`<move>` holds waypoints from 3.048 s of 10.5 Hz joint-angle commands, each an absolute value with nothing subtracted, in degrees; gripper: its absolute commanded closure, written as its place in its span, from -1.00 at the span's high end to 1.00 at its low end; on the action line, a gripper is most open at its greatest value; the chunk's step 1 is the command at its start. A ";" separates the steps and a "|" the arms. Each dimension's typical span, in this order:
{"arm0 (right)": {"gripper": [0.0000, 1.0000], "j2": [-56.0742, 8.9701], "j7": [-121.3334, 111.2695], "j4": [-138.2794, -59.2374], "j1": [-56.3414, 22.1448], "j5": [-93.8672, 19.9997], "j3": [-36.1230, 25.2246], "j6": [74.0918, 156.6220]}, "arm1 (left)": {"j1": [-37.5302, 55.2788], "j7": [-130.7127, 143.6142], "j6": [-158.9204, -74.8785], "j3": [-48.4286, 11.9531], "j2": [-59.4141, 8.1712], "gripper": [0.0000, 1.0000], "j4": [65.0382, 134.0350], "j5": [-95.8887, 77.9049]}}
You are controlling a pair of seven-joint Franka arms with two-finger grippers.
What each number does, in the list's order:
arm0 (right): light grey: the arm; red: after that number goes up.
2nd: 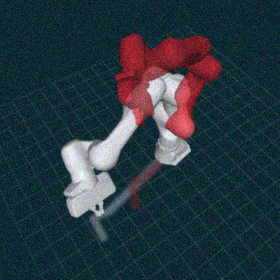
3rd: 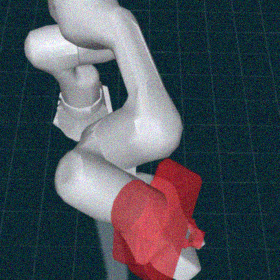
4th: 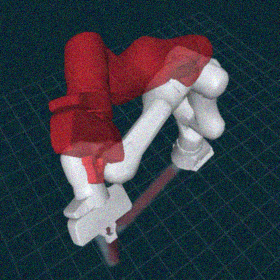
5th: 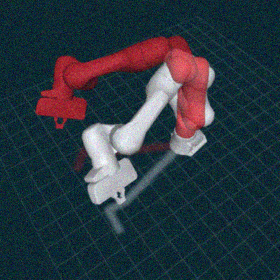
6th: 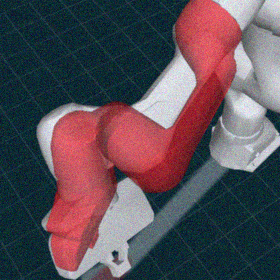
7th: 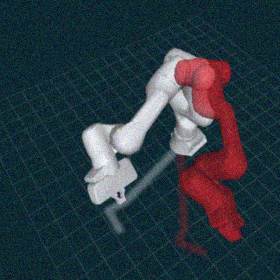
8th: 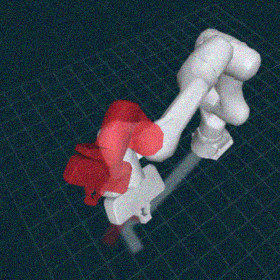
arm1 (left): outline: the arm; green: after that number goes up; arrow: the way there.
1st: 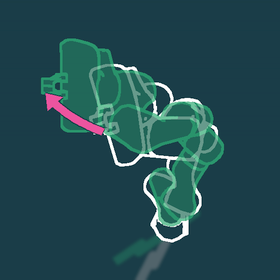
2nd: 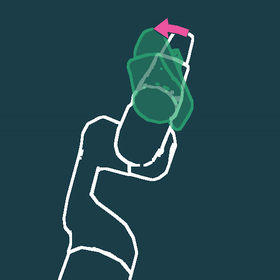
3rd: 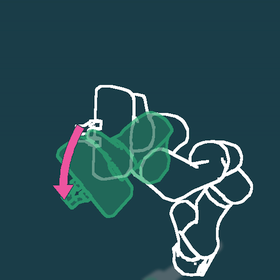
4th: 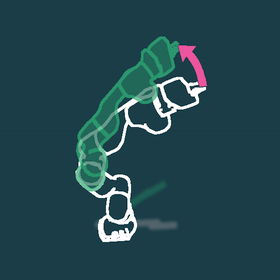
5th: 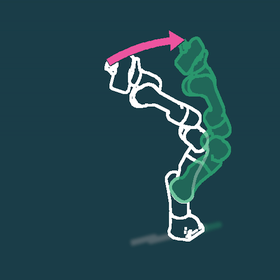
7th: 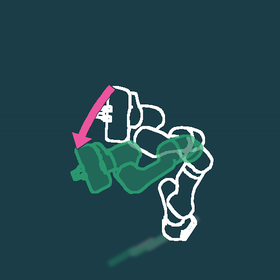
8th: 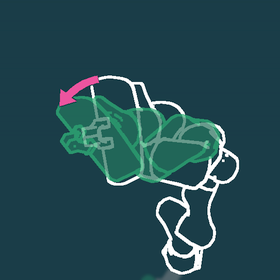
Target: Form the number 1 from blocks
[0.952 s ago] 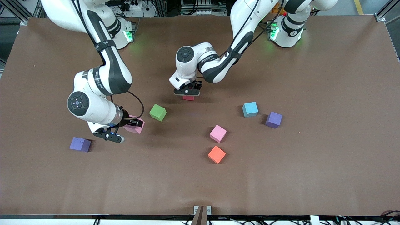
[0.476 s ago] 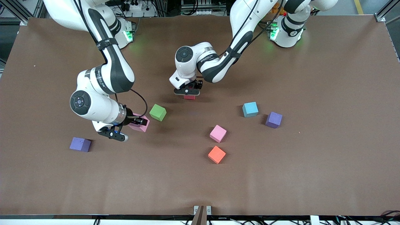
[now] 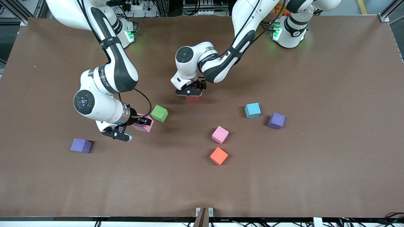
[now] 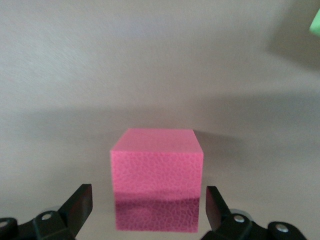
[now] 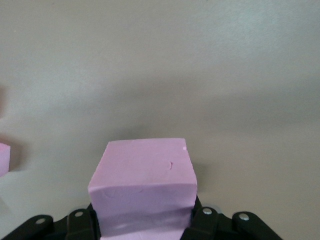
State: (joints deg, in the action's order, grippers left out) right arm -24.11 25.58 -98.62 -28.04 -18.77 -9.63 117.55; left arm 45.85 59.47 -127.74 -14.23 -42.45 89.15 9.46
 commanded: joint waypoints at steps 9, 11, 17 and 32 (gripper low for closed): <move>0.10 -27.49 26.46 -100.37 -40.76 -26.27 -10.28 125.84 | 26.12 67.30 -121.37 -12.74 -32.52 1.00 89.74 10.11; 0.10 -30.92 26.45 -100.28 -43.67 -26.28 -10.28 128.75 | 25.31 74.05 -124.70 -12.83 -34.35 1.00 89.56 9.84; 0.09 -33.49 29.35 -100.72 -49.21 -26.10 -10.63 129.38 | 22.16 67.96 -126.56 -13.18 -31.91 1.00 98.15 10.81; 1.00 -34.73 29.80 -102.22 -51.42 -26.19 -10.90 129.29 | 15.47 54.76 -135.00 -14.77 -25.92 1.00 118.74 10.11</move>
